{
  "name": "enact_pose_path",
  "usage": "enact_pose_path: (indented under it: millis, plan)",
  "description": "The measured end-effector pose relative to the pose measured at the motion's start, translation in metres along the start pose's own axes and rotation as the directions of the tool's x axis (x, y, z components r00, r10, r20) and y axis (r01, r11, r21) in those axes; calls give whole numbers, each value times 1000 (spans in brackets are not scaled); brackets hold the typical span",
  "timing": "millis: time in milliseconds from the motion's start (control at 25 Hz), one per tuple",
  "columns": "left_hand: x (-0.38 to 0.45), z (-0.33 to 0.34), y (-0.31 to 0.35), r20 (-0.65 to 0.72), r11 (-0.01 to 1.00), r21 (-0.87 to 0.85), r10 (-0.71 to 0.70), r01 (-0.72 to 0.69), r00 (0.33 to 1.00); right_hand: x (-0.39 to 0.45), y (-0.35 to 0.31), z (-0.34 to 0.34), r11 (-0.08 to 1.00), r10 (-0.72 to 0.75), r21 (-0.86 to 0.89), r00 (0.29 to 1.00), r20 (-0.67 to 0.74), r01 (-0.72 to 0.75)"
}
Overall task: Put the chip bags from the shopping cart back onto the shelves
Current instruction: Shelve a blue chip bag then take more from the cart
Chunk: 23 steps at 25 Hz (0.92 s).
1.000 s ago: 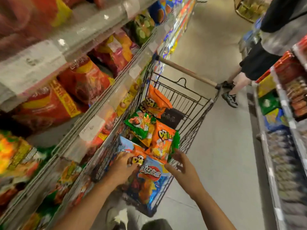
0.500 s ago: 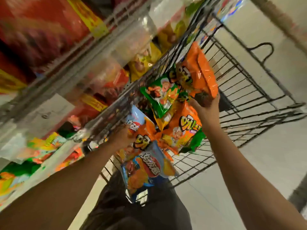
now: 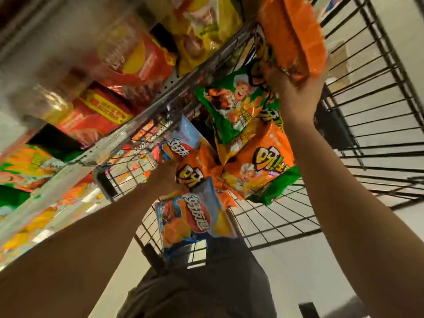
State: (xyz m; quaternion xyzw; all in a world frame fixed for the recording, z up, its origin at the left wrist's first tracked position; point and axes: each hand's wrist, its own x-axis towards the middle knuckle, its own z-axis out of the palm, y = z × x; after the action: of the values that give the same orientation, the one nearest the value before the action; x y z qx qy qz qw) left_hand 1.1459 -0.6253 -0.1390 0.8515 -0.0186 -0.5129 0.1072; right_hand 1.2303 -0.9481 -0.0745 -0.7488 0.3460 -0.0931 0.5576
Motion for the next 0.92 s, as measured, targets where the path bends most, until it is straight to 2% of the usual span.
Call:
enact_pose_path:
  millis: [160, 280, 360, 520, 600, 640, 720, 760, 840, 920]
  plan:
    - [1, 2, -13, -82, 996, 44, 78, -74, 994, -14, 5, -10, 1000, -12, -5, 999, -36, 12]
    - [-13, 3, -26, -209, 988, 27, 153, -151, 966, -38, 2, -24, 1000, -7, 12, 995, -99, 8]
    - [-24, 12, -31, -295, 977, 24, 208, -210, 933, -62, -1, -36, 999, 0, 40, 992, -128, 5]
    - [-47, 45, -45, -330, 910, 163, 415, -382, 848, -128, 0, -56, 998, -30, 42, 993, -118, 36]
    - [-59, 63, -54, -375, 883, 199, 469, -424, 800, -167, -1, -64, 998, -41, 42, 990, -138, 47]
    - [-60, 73, -58, -344, 892, 183, 451, -412, 823, -185, 1, -68, 997, -57, 45, 988, -146, 64]
    - [-54, 86, -63, -188, 940, 123, 338, -320, 922, -222, -1, -72, 995, -67, 61, 989, -136, 75]
    - [-51, 86, -66, -105, 948, 85, 314, -306, 944, -239, -3, -73, 993, -66, 85, 990, -122, 76]
    - [-51, 83, -67, -44, 915, -50, 399, -401, 916, -270, -10, -80, 986, -62, 147, 991, -116, 78]
    - [-65, 74, -66, -127, 852, -160, 482, -498, 867, -298, -22, -88, 977, -40, 204, 995, -88, 57]
